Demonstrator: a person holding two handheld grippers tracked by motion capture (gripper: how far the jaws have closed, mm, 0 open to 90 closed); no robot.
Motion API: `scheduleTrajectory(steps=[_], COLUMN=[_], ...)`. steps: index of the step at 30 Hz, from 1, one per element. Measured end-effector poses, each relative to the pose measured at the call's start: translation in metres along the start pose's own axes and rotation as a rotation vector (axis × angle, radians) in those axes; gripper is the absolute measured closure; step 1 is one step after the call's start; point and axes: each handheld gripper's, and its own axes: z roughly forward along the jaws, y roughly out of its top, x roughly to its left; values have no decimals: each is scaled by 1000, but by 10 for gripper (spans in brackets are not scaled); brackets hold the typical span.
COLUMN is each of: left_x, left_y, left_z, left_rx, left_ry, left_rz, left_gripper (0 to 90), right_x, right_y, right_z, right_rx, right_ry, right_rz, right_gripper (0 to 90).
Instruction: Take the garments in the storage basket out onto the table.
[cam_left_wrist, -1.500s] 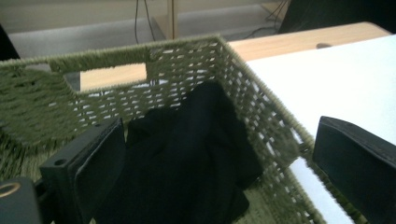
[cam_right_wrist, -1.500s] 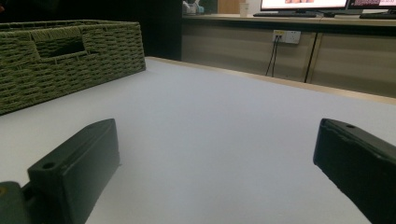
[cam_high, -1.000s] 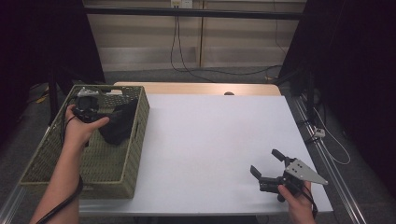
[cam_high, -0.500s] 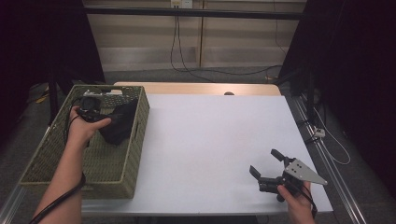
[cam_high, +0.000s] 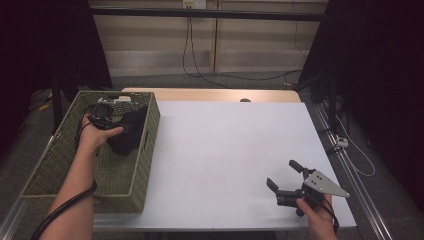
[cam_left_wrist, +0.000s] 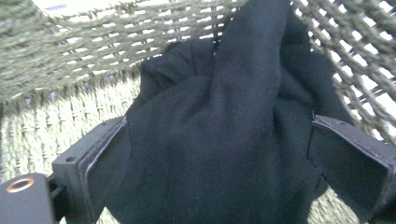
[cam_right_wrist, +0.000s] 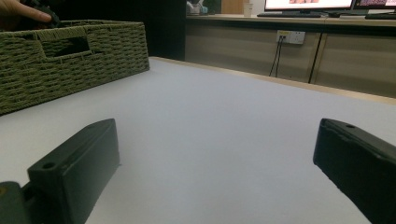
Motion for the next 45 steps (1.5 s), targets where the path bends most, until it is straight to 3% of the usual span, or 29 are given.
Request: scheduleTrajectory(steps=[2, 5, 16, 18, 22, 24, 33, 36, 37, 38, 39, 45], left_x=[1, 1, 2, 3, 6, 6, 5, 8, 7, 7, 9, 8], left_y=[1, 3, 5, 3, 0, -2, -6, -8, -10, -10, -10, -10], left_z=[3, 7, 21, 24, 30, 34, 42, 44, 47, 47, 47, 49], left_rx=[15, 23, 71, 85, 106, 120, 110, 136, 109, 109, 132, 123], left_ry=[1, 9, 2, 15, 8, -1, 7, -12, -20, -20, -27, -19], left_rz=[1, 40, 59, 93, 70, 79, 79, 125, 90, 90, 136, 120], left_gripper=[67, 70, 73, 73, 73, 74, 71, 72, 73, 75, 76, 102], right_x=[0, 0, -1, -1, -1, -1, -1, -1, 0, 0, 0, 0], right_y=[0, 0, -1, -1, -1, -1, -2, -2, -2, -2, -2, -2], right_z=[0, 0, 1, 1, 1, 2, 3, 3, 2, 2, 2, 3], right_rx=[4, 3, 7, 7, 6, 14, 17, 14, 14, 14, 14, 18], right_ry=[-2, -3, -5, -3, 1, 3, 4, 5, 5, 5, 5, 6], right_rz=[5, 4, 11, 14, 14, 7, 13, 10, 12, 12, 13, 15], right_gripper=[0, 0, 0, 0, 0, 0, 0, 0, 0, 0, 0, 0])
